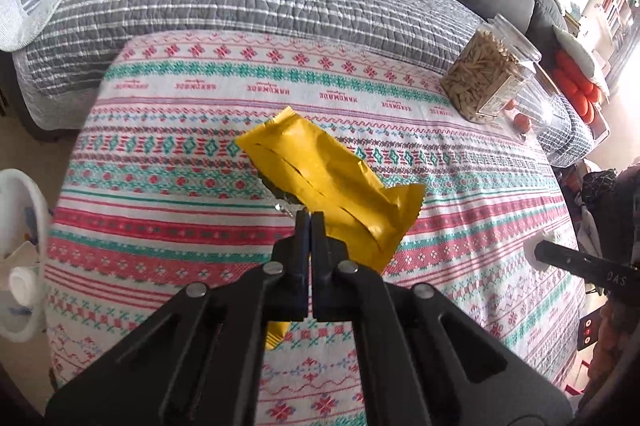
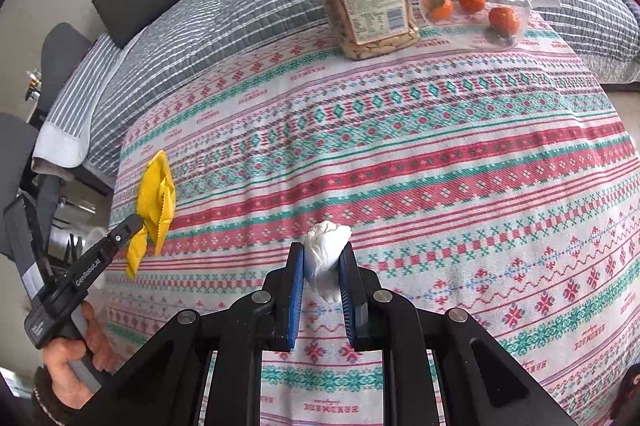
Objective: Collect trash
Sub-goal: 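Grasp the yellow wrapper with the left tool and lift it, then open the left tool over the bin while the right tool drops the tissue in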
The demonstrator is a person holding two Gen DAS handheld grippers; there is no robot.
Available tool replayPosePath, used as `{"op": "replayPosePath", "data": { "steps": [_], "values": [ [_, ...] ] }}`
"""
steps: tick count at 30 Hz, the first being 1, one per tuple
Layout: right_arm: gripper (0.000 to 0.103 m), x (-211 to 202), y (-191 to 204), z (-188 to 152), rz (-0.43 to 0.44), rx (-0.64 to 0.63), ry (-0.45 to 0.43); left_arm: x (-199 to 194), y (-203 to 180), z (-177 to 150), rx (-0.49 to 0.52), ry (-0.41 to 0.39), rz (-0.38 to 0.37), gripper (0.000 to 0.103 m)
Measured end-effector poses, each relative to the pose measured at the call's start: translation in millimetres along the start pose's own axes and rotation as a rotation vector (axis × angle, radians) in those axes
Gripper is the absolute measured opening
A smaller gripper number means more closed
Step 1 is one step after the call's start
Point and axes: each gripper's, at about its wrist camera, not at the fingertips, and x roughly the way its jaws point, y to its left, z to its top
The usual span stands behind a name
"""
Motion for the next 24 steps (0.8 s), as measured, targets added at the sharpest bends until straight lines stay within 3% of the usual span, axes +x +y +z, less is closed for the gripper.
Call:
{"op": "replayPosePath", "data": {
  "steps": [7, 24],
  "values": [
    [0.018, 3, 31, -1, 0.030, -0.044, -0.003, -25, 21, -3, 0.020, -0.020, 0.048, 0.001],
    [0.017, 28, 142, -10, 0.093, -0.221, -0.008, -81, 125, -18, -0.070, -0.037, 0.166, 0.001]
  ]
}}
